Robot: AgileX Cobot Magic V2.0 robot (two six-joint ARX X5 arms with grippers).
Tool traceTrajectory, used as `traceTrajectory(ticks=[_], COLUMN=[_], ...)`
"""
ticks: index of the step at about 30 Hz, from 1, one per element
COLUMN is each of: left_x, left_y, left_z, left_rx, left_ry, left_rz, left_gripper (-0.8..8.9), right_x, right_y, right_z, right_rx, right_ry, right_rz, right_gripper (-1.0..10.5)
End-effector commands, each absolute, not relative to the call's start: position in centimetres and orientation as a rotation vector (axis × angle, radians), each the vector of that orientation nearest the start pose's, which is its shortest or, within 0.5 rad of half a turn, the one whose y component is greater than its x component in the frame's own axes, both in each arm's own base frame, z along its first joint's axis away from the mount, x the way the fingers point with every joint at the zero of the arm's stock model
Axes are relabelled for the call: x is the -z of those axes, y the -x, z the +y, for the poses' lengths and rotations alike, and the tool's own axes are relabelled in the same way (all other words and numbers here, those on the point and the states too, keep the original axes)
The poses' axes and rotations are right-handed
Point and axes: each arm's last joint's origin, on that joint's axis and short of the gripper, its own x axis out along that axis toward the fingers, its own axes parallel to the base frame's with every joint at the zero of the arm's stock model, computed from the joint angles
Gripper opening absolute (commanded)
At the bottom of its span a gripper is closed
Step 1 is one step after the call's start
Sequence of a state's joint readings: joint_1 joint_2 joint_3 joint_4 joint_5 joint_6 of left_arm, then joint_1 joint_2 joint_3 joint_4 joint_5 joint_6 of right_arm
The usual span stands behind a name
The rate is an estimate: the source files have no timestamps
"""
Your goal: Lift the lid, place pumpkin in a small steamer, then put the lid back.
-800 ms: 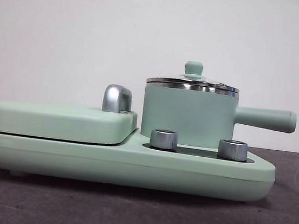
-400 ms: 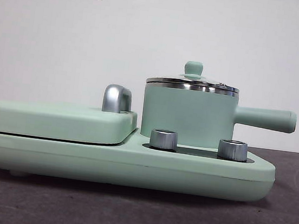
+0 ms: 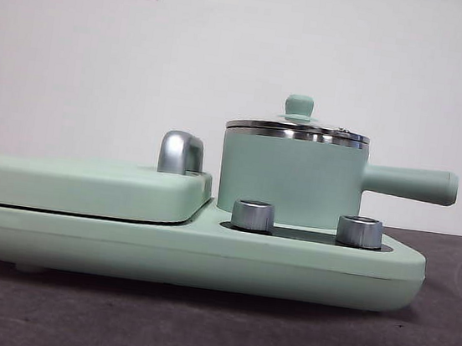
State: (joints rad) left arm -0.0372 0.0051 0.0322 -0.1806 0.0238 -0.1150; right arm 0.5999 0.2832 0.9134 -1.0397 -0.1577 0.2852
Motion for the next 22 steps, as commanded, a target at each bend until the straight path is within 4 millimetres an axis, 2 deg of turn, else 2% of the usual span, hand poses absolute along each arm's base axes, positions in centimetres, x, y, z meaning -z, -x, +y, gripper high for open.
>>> traceTrajectory(ticks=[1,19,22], left_x=[-14.96,-15.0,-15.0], left_y=[-9.55,-9.55,-9.55], left_z=[-0.41,-0.41,-0.41], left_rx=[0.049,0.049,0.049], left_ry=[0.093,0.093,0.092], left_rz=[0.18,0.179,0.179], left_gripper=[0.06,0.06,0.06], right_x=[-33.47,-33.48,-33.42], right_y=[-1.11,-1.12,-1.03], right_z=[1.32,1.32,1.18], right_rx=[-0.693,-0.691,-0.632], right_ry=[-0.17,-0.172,-0.196], right_rz=[0.493,0.489,0.473], right_gripper=[0.2,0.2,0.2])
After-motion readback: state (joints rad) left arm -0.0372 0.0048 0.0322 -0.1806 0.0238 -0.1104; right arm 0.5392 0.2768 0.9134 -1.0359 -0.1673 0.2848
